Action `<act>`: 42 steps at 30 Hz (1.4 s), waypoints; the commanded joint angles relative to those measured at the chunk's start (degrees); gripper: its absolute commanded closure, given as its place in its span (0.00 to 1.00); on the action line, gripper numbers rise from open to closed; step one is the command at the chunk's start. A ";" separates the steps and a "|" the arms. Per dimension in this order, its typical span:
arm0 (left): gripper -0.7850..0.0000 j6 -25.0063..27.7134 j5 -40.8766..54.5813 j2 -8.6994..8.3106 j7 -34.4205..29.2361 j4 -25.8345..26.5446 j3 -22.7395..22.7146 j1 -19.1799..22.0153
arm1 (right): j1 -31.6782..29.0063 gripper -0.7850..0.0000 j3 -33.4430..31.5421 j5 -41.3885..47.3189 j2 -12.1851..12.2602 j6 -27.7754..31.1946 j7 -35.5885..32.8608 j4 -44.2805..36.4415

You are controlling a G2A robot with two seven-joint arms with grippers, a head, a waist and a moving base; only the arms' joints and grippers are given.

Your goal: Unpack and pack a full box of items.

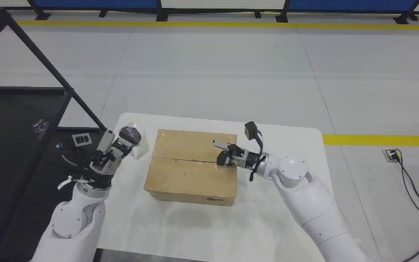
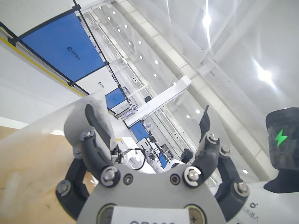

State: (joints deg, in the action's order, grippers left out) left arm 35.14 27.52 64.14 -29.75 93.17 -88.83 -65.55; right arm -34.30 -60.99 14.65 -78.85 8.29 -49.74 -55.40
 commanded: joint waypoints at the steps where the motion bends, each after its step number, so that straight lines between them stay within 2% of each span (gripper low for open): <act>1: 0.00 -0.31 0.68 -0.04 -0.71 1.00 -0.31 -0.35 | 0.01 0.00 0.02 -0.05 0.00 0.11 -0.25 -0.03; 7: 0.00 -1.33 2.58 -0.08 -2.46 3.09 -0.62 -0.96 | -1.12 0.00 -0.11 0.91 -0.07 0.90 0.74 -1.47; 12: 0.00 -2.04 3.21 0.05 -2.59 4.09 0.04 -0.70 | -3.30 0.00 0.53 -0.61 -0.19 10.46 2.14 -6.67; 14: 0.00 -2.13 3.92 0.12 -2.50 4.51 0.15 -0.73 | -3.72 0.00 1.56 -4.69 -0.11 13.17 2.27 -8.79; 15: 0.00 -2.19 4.38 0.15 -2.48 4.72 0.16 -0.77 | -3.78 0.00 2.04 -7.96 0.01 12.89 2.95 -9.44; 25: 0.00 -2.52 5.99 0.24 -3.52 6.54 -0.32 -1.83 | -4.60 0.00 2.48 -7.39 -0.05 13.61 2.52 -10.64; 27: 0.00 -2.93 5.94 0.29 -3.66 6.31 -0.01 -1.56 | -4.83 0.00 3.40 -3.19 -0.22 16.77 -2.96 -11.69; 29: 0.00 -3.10 5.88 0.36 -3.74 6.08 0.35 -1.22 | -4.28 0.00 3.54 -4.40 -0.36 18.11 -0.92 -11.37; 33: 0.00 -3.17 5.67 0.48 -3.74 5.93 0.84 -0.85 | -4.53 0.00 4.73 -8.70 -0.53 25.13 0.73 -14.00; 42: 0.00 -3.10 5.55 0.58 -3.99 5.98 0.52 -1.24 | -4.53 0.00 4.73 -8.70 -0.53 25.13 0.73 -14.00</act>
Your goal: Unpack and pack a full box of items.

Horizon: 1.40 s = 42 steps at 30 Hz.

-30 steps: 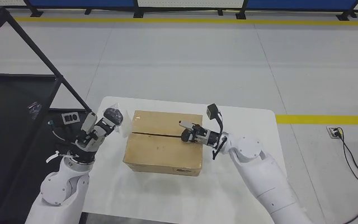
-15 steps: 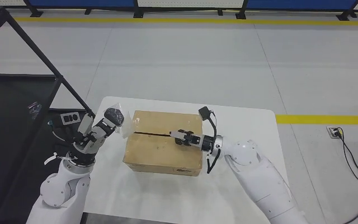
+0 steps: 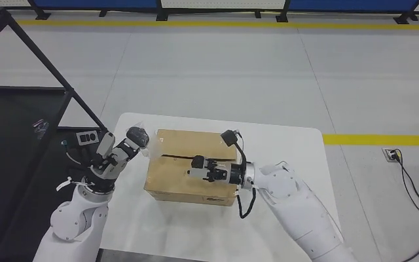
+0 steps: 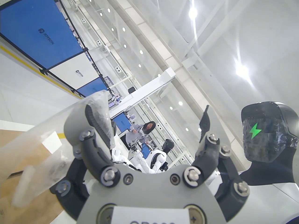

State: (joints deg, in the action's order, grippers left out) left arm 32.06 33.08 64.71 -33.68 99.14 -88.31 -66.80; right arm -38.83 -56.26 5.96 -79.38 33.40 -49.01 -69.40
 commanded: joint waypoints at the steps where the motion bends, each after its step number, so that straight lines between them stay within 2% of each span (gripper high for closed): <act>1: 0.00 -0.10 0.00 0.02 -0.14 -0.04 0.02 0.06 | -0.31 0.00 0.23 -0.64 -0.01 -0.16 0.39 -0.56; 4: 0.00 -0.37 -0.02 0.08 -0.36 -0.15 0.25 0.37 | -1.37 0.00 0.98 -9.06 -0.12 0.72 6.71 -3.99; 9: 0.00 -0.48 0.07 0.18 -0.64 -0.38 0.59 0.77 | -4.43 0.00 4.12 -32.99 -0.71 -4.76 23.69 -11.53; 15: 0.00 -0.67 0.18 0.26 -0.90 -0.42 0.64 0.78 | -8.88 0.00 9.15 -56.68 -1.68 -20.51 38.80 -18.63; 20: 0.00 -0.89 0.06 0.32 -0.91 -0.01 0.63 0.68 | -11.02 0.00 14.03 -71.31 -2.94 -35.31 44.43 -21.23; 27: 0.00 -1.01 0.04 0.44 -0.91 0.19 0.86 0.49 | -11.40 0.00 19.75 -80.12 -5.58 -47.65 47.57 -20.62; 36: 0.00 -1.02 0.21 0.61 -1.11 0.04 1.28 0.38 | -10.88 0.00 22.44 -81.01 -8.91 -53.13 52.54 -16.63; 40: 0.00 -1.08 0.13 0.67 -1.19 0.12 1.33 0.36 | -11.19 0.22 22.95 -83.59 -10.09 -57.08 55.14 -15.10; 42: 0.00 -1.18 0.24 0.70 -1.21 0.22 1.35 0.37 | -11.30 0.27 23.33 -84.75 -10.70 -58.69 55.85 -14.38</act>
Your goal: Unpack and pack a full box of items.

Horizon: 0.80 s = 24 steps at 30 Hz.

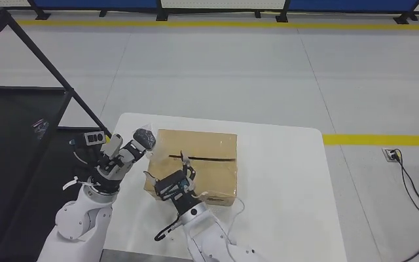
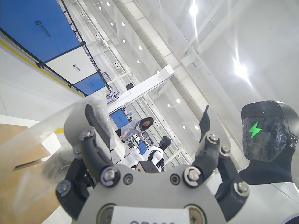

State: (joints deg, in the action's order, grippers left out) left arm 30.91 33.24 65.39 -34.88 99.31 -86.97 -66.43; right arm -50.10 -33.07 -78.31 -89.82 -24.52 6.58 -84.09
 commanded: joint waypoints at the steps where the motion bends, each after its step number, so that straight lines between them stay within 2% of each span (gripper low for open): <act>1: 0.00 -0.03 0.11 0.03 -0.03 0.07 0.03 0.01 | -0.02 0.29 0.20 -1.05 -0.54 -1.48 0.52 0.67; 6: 0.00 -0.07 0.23 0.11 -0.21 0.09 0.18 0.07 | 0.54 0.33 0.19 -2.50 -1.91 -2.72 0.40 2.25; 16: 0.00 0.12 0.64 0.27 -0.36 0.01 0.29 0.09 | 1.78 0.18 -0.05 -4.38 -4.57 -3.70 0.06 5.52; 18: 0.00 0.19 0.51 0.28 -0.35 -0.11 0.14 0.09 | 1.66 0.18 -0.18 -5.08 -4.98 -4.19 0.13 5.98; 22: 0.00 0.03 1.24 0.34 -0.57 -0.38 0.12 0.16 | 0.77 0.27 -0.77 -7.02 -5.54 -5.75 1.36 6.96; 24: 0.00 -0.05 1.59 0.38 -0.80 -0.57 0.23 0.29 | 0.27 0.26 -1.29 -7.71 -5.72 -6.04 1.95 7.38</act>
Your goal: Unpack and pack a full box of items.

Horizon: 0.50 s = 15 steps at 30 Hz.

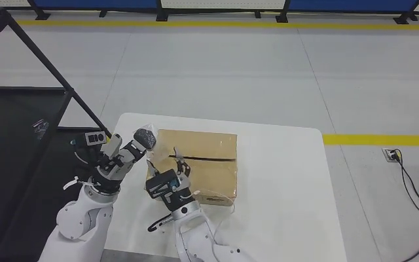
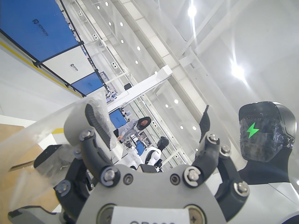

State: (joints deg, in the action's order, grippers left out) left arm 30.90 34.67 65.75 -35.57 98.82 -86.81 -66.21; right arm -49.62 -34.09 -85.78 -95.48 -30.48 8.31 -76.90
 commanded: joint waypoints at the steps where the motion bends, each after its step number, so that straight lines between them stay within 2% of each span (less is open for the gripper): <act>1: 0.00 -0.08 0.24 0.04 -0.17 -0.17 0.14 0.17 | -0.44 0.25 -0.59 -0.40 -0.16 -0.10 0.43 0.36; 5: 0.00 -0.08 0.20 0.10 -0.33 -0.37 0.26 0.42 | -1.11 0.22 -1.80 -0.99 -0.49 0.42 1.36 0.64; 15: 0.00 -0.35 0.07 0.22 -0.28 -0.50 0.10 0.61 | -3.34 0.26 -5.26 -2.38 -0.85 2.07 2.76 -0.25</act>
State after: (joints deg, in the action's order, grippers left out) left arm 30.57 34.74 65.95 -35.85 98.34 -86.72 -65.64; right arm -52.69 -39.13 -87.90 -96.31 -28.49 11.03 -76.93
